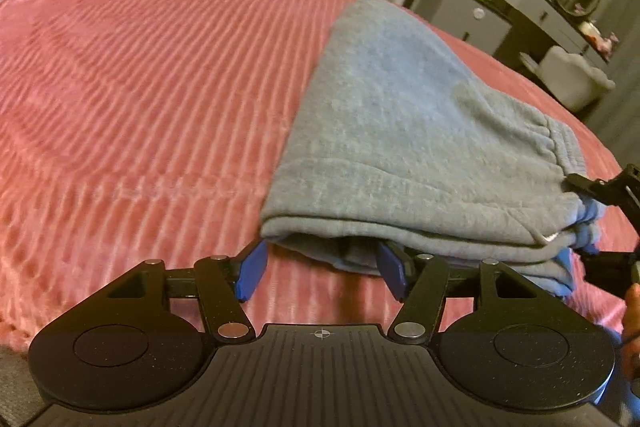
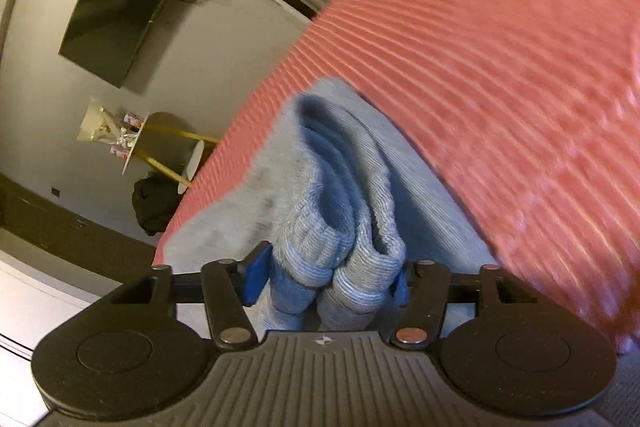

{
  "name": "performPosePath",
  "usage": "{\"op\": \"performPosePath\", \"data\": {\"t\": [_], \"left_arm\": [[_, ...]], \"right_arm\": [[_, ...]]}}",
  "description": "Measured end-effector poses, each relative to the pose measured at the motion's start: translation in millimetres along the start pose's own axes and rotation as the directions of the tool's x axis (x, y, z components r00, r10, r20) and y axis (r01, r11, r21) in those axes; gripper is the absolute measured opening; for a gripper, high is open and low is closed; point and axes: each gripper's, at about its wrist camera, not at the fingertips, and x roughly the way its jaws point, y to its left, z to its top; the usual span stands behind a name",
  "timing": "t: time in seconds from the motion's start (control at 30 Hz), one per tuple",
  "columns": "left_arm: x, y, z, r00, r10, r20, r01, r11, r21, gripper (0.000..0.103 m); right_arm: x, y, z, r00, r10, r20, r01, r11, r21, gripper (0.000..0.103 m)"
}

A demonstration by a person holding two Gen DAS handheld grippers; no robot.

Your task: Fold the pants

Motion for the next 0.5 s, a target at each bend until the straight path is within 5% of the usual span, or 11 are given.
{"op": "performPosePath", "data": {"t": [0.2,0.5], "left_arm": [[-0.1,-2.9,0.7,1.000,0.002,0.015,-0.002,1.000,0.012,0.065],[9.3,-14.5,-2.5,0.999,0.055,-0.001,-0.054,0.996,0.072,0.066]], "right_arm": [[16.1,-13.0,7.2,0.997,0.066,-0.045,-0.062,0.994,0.095,0.075],[23.3,-5.6,3.7,0.998,0.055,-0.028,-0.055,0.998,0.013,0.069]]}}
